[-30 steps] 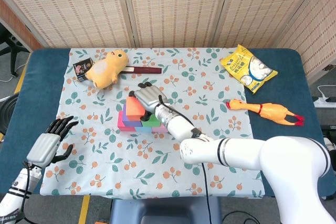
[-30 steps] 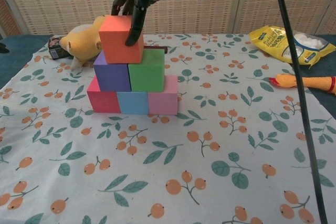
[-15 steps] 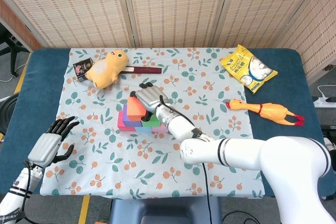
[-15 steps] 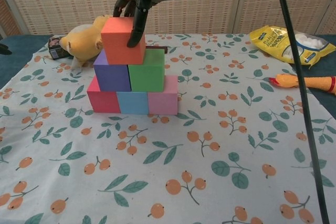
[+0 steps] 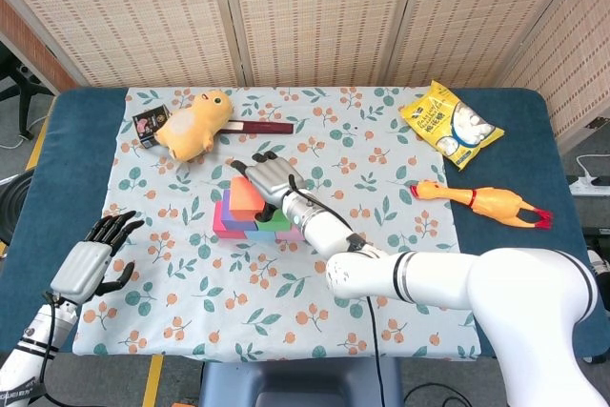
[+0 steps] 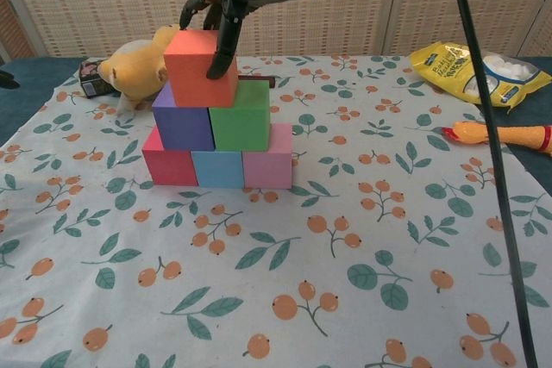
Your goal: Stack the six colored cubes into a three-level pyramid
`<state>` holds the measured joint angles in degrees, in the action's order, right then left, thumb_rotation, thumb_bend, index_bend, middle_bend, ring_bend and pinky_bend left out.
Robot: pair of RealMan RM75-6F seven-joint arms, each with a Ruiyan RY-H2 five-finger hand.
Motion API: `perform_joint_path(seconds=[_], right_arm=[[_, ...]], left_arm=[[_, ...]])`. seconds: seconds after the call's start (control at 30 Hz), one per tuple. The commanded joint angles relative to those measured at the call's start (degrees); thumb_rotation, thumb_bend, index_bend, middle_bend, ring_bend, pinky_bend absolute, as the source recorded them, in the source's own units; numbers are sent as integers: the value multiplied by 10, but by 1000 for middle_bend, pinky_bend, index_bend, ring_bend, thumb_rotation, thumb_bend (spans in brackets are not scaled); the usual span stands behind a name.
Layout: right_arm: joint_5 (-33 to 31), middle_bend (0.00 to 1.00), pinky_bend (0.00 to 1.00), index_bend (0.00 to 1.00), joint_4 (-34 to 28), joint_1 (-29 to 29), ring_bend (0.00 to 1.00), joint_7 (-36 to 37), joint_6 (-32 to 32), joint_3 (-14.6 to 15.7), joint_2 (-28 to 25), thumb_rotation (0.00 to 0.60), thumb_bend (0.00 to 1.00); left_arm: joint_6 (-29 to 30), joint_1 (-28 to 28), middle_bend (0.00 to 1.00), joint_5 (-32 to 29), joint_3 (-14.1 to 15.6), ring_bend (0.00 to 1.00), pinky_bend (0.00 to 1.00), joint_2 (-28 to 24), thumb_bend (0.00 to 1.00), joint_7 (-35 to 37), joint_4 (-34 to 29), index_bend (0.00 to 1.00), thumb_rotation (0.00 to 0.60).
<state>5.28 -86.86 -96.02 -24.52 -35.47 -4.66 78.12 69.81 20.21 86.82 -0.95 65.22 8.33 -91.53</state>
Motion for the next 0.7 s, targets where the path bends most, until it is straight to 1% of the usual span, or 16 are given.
perform_joint_path(seconds=[0.03,0.17,0.3,0.6,0.7], right_arm=[[1,217,0,0,0,0,0,0,0,1,0,600,261],[1,195,0,0,0,1,0,1,0,2,0,600,255],[2,185,0,0,-2,1,0,1,-2,3,-1,600,207],[-1,184,0,2,-3,-1,0,0,-7,4,0,600,206],[1,193,0,56,-1,0,0,0,-13,2,5,600,206]], left_arm=[[0,0,0,0,0,0,18,0,505,0,0,105,600],[-2,1,0,0,0,0,18,1,506,-1,1,105,600],[-2,2,0,0,0,0,18,0,506,-1,0,105,600],[-2,3,0,1,0,0,18,1,506,1,-1,104,600],[-2,3,0,2,0,0,18,0,505,2,-1,100,600]])
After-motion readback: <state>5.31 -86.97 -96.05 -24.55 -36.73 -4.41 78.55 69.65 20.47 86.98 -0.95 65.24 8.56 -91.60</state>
